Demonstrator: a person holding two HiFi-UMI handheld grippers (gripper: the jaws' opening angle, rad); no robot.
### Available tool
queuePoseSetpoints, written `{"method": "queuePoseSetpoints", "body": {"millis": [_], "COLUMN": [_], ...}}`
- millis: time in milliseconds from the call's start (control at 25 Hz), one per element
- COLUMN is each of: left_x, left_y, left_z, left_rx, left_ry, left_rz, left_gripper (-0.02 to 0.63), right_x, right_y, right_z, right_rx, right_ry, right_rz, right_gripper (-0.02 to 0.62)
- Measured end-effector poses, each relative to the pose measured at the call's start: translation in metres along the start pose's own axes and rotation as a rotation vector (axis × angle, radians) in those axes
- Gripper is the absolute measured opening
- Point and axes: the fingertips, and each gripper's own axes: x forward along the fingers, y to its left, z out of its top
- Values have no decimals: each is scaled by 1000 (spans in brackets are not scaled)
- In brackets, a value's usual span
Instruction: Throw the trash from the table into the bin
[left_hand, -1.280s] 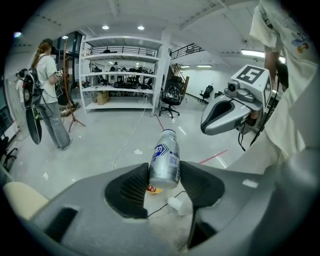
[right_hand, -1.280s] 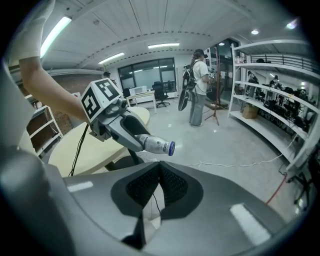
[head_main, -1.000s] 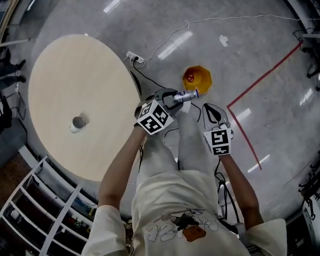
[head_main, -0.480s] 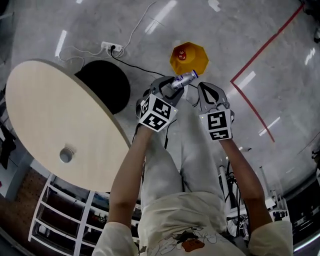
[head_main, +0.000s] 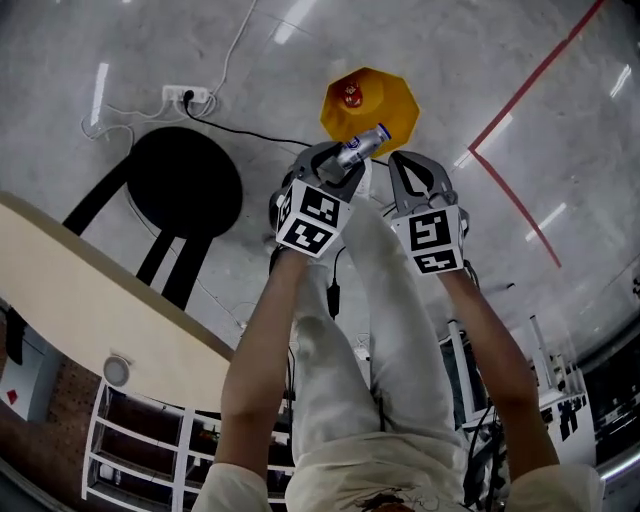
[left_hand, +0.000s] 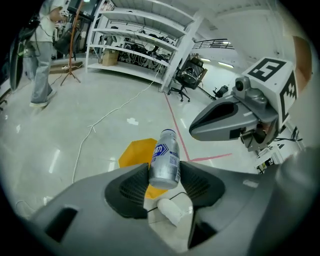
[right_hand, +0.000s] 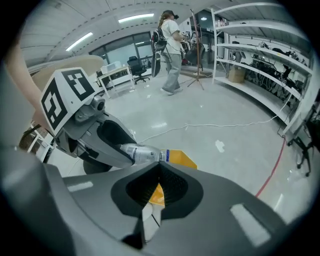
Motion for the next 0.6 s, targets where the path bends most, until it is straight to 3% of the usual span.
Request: {"method": "queuePoseSetpoints", "body": {"millis": [360,600], "left_x": [81,105], "left_y": [41,41], "left_z": [-40,-49], "left_rx": [-16,-20], "left_ry": [52,93], "left_rz": [9,15], "left_gripper": [202,209], "right_x": [86,101], "right_y": [-7,-13], "right_z": [-62,-79], "right_rx": [24,45], "right_ry": [74,93], "right_rz": [7,-2], "right_gripper": [6,6]}}
